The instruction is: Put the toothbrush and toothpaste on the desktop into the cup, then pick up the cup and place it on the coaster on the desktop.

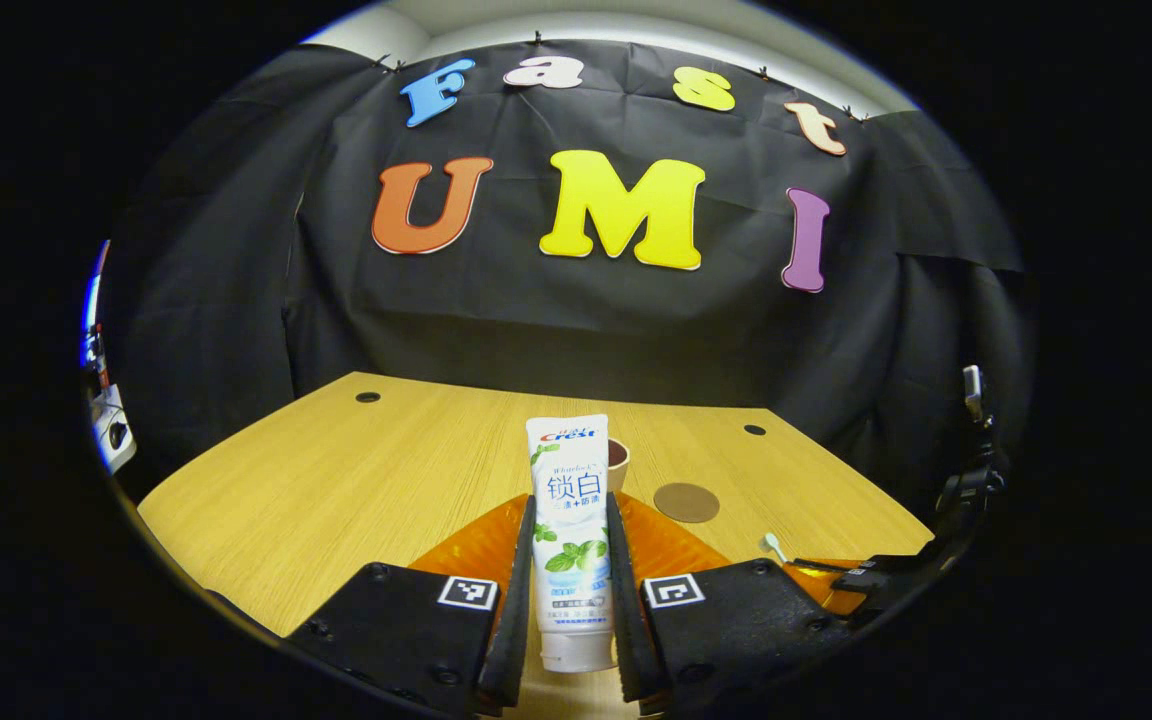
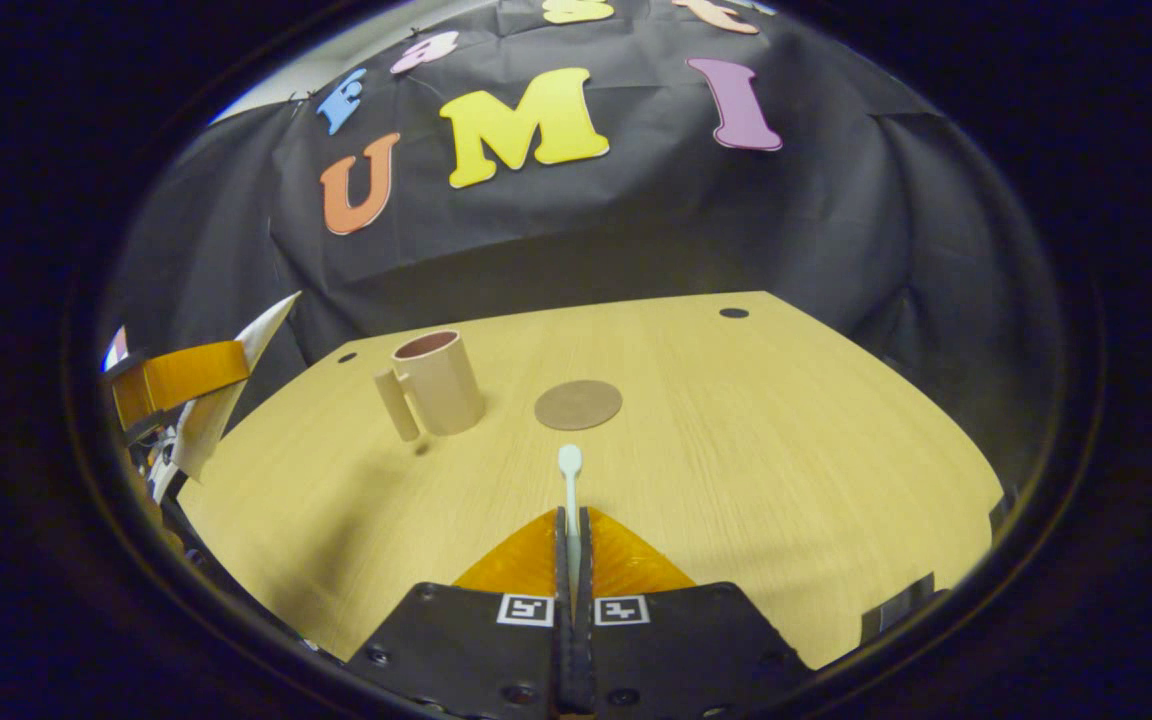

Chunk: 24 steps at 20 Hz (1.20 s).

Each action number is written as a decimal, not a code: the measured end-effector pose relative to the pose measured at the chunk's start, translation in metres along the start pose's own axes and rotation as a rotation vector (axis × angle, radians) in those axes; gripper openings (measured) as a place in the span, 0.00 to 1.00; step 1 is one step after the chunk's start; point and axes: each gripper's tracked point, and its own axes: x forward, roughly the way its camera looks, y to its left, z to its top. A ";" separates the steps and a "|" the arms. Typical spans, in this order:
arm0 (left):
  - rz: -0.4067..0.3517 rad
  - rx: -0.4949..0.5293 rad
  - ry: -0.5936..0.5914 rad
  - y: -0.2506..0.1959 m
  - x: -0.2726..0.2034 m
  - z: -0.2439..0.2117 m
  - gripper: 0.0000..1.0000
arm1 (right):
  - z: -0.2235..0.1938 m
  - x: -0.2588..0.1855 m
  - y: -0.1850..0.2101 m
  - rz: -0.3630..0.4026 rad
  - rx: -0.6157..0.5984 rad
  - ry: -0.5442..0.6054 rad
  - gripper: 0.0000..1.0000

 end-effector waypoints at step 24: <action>-0.052 0.059 -0.274 -0.030 0.145 0.079 0.41 | 0.028 -0.010 -0.035 0.042 0.041 -0.056 0.00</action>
